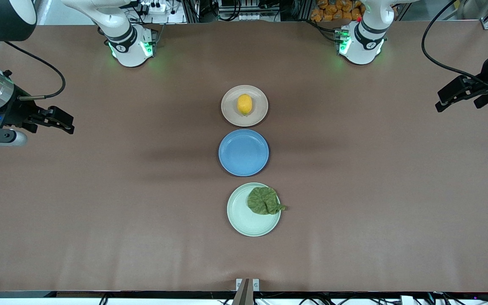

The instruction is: Place lemon and lettuce in plates

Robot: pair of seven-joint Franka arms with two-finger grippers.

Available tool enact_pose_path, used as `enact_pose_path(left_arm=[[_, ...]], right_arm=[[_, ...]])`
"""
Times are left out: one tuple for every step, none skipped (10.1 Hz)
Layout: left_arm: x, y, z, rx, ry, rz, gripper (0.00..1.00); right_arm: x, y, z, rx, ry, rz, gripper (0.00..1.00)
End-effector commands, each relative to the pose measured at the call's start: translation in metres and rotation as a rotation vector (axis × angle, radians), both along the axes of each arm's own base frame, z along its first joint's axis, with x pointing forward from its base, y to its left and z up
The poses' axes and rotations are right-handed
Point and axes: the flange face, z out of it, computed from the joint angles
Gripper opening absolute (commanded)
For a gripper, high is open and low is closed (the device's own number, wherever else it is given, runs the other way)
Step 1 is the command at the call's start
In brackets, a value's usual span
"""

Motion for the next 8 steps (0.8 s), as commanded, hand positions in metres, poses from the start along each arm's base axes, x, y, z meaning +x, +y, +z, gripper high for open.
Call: enact_pose_path(left_arm=[[-0.0017,0.006,0.0096,0.0,-0.016,-0.004,1.0],[-0.0012,0.0067,0.011,-0.002,-0.019,-0.002,1.0],[0.0002,0.006,0.0085,-0.002,-0.015,-0.004,1.0],[0.0007,0.0059,0.0084,-0.004,-0.015,-0.004,1.0],[0.0007,0.0067,0.0106,-0.004,-0.019,-0.004,1.0],[0.0012,0.0069,0.0098,-0.003,-0.018,-0.003,1.0],[0.0012,0.0067,0.0098,-0.004,-0.018,-0.004,1.0],[0.0027,0.0062,0.0073,-0.003,-0.013,-0.004,1.0]], right_arm=[[-0.0082,0.0054,0.0029,0.012,0.0,0.026,1.0],[-0.0085,0.0053,0.0026,0.011,0.003,0.025,1.0],[-0.0082,0.0036,0.0027,0.012,0.001,0.022,1.0],[-0.0083,0.0045,0.0027,0.012,0.001,0.023,1.0],[-0.0084,0.0053,0.0027,0.012,0.001,0.025,1.0],[-0.0084,0.0054,0.0027,0.012,0.001,0.025,1.0],[-0.0084,0.0054,0.0027,0.012,0.001,0.025,1.0],[-0.0083,0.0045,0.0027,0.011,0.001,0.023,1.0]])
